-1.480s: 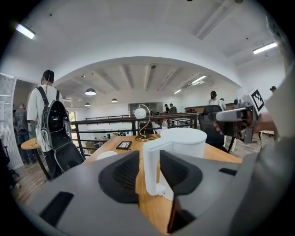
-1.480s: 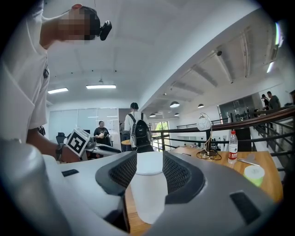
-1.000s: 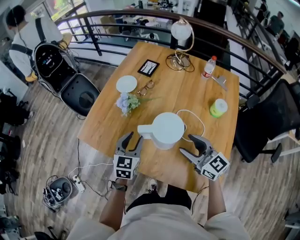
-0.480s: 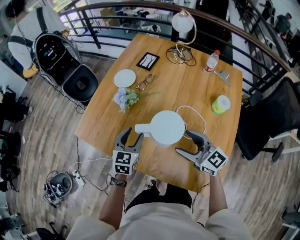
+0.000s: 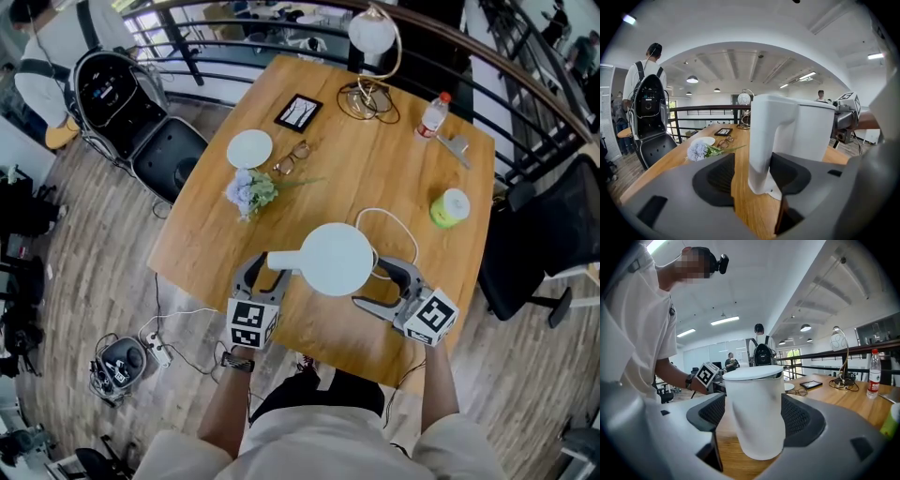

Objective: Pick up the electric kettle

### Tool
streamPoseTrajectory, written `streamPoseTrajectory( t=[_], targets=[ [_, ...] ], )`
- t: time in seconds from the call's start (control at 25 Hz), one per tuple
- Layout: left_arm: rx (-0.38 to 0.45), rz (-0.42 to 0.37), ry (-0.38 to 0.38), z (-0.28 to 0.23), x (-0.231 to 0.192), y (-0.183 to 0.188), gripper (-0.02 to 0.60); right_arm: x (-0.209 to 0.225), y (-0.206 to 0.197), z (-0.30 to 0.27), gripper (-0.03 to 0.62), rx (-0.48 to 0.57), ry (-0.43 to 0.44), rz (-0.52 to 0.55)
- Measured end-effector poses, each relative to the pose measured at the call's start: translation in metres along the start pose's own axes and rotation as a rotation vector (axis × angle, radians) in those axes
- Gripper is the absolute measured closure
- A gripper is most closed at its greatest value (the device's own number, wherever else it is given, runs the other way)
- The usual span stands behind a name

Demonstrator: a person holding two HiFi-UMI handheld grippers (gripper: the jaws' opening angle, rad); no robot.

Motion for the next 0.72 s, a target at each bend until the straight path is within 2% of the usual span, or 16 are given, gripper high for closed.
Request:
streamPoseTrajectory(
  t=[0.24,0.52,0.72],
  targets=[
    [-0.039,0.016,-0.002,-0.021,-0.001,-0.009,0.364,0.014,-0.008,-0.012,0.191,-0.010,0.077,0.021],
    [-0.070,0.034,0.004,-0.039,-0.001,-0.013,0.364,0.024,-0.015,-0.027,0.184,-0.072,0.140,0.053],
    [-0.076,0.039,0.006,-0.047,-0.001,-0.013,0.364,0.030,-0.013,-0.031,0.180,-0.074,0.170,0.077]
  ],
)
Point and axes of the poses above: the fingertips, and each gripper's own axes: z backward along the fingers, x to its right, y out of its top, the point moved 6 cm from there along z, backward along the fingers, and after that the axes turned 12 degrees about -x, right-handed, at the moved point
